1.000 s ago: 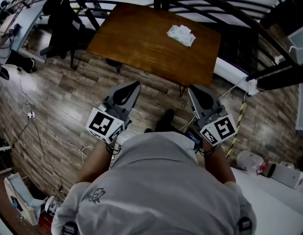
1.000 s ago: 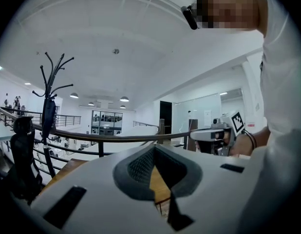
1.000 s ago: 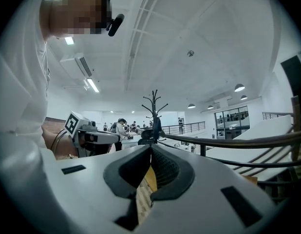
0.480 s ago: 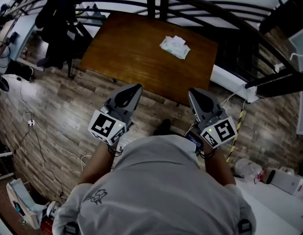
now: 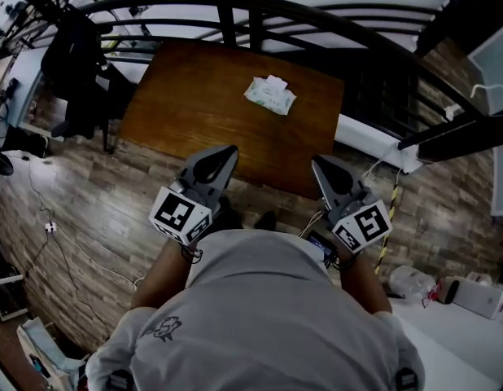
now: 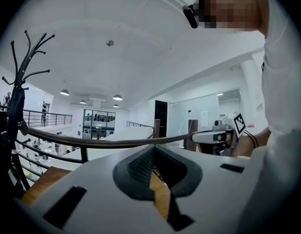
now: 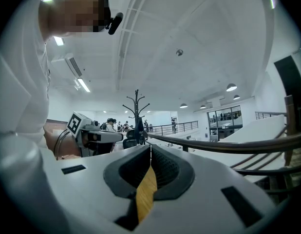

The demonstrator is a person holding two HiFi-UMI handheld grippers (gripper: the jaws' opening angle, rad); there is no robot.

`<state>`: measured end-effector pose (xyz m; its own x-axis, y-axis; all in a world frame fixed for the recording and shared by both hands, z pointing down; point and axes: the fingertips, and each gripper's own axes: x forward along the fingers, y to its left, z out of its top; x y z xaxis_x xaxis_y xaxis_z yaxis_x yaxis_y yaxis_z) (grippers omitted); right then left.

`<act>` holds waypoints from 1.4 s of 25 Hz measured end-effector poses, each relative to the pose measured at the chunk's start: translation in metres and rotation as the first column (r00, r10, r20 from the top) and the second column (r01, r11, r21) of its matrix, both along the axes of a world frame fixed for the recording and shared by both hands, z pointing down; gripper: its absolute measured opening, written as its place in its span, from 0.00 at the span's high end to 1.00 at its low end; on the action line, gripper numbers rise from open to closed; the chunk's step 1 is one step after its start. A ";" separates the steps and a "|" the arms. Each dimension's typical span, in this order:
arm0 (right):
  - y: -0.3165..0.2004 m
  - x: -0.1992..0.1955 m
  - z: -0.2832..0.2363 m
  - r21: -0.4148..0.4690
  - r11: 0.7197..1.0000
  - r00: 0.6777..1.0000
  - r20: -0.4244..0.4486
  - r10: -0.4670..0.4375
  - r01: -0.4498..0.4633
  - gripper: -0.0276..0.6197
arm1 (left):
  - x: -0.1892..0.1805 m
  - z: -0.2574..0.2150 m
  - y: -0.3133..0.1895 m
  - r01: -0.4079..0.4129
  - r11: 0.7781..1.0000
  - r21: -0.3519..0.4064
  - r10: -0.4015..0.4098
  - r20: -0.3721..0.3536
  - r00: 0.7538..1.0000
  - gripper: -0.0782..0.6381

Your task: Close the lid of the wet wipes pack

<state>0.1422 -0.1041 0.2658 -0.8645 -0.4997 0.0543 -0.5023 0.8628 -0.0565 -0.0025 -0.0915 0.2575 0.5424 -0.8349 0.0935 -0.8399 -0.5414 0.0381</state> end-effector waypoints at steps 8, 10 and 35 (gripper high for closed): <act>-0.031 -0.006 -0.003 0.000 0.998 0.998 -0.009 0.055 -0.055 0.91 | -0.003 -0.003 -0.043 -0.072 0.997 0.001 0.072 -0.002 0.997 0.87; -0.038 -0.011 -0.003 -0.002 0.997 0.997 -0.011 0.071 -0.071 0.91 | -0.008 -0.003 -0.053 -0.090 0.996 -0.002 0.090 -0.006 0.996 0.87; -0.115 -0.142 -0.002 -0.015 0.950 0.950 -0.025 0.310 -0.311 0.91 | -0.139 -0.001 -0.155 -0.330 0.944 -0.005 0.330 -0.006 0.944 0.87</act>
<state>-0.0001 -0.2194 0.2642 -0.6652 -0.7420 0.0835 -0.7466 0.6629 -0.0568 -0.1416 -0.2464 0.2567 0.7878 -0.6086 0.0945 -0.6141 -0.7879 0.0457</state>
